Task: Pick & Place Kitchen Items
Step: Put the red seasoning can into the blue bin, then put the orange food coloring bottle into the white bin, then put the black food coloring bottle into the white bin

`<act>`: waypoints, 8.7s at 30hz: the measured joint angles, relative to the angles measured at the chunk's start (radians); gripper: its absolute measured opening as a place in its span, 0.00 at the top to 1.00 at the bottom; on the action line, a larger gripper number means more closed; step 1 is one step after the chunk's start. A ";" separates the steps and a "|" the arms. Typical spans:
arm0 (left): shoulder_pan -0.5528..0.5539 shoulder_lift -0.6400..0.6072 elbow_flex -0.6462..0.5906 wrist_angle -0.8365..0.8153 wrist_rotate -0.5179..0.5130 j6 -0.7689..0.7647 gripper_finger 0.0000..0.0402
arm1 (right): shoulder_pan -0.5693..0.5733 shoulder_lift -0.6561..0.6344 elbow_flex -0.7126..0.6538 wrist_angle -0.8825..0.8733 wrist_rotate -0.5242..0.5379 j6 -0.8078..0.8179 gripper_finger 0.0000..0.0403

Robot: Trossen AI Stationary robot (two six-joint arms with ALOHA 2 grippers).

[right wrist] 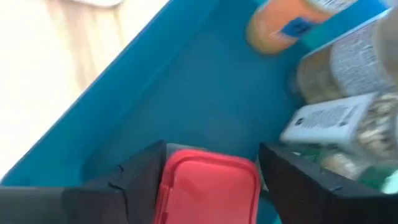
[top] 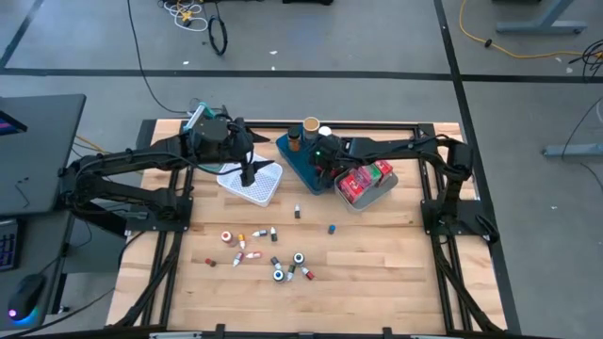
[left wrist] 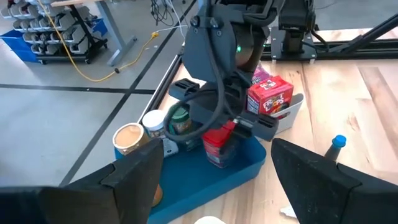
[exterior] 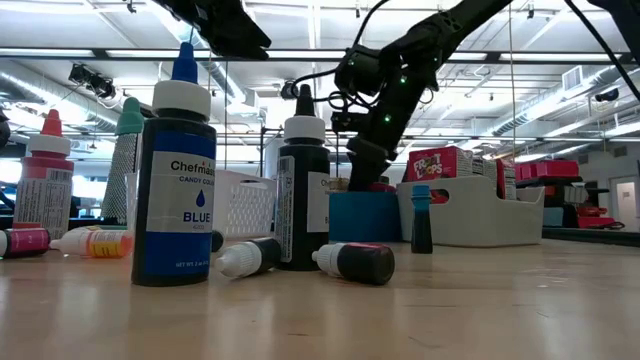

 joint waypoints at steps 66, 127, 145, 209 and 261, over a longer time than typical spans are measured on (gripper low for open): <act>-0.643 -0.405 -0.528 -0.044 0.068 -0.191 0.24 | 0.316 -0.124 -0.016 0.312 -0.275 0.031 0.40; -0.736 -0.293 -0.804 0.244 -0.138 -0.577 0.57 | 0.316 -0.124 -0.017 0.380 -0.275 0.025 0.40; -0.651 -0.261 -0.599 0.296 -0.796 -0.498 0.65 | 0.315 -0.124 -0.017 0.461 -0.275 0.024 0.40; 0.057 0.190 -0.584 0.536 -0.592 -0.577 0.37 | 0.431 -0.097 -0.017 0.321 -0.164 0.139 0.40; -0.301 -0.176 -0.515 0.477 -0.156 -0.443 0.37 | 0.551 0.028 -0.372 1.056 -0.199 0.244 0.72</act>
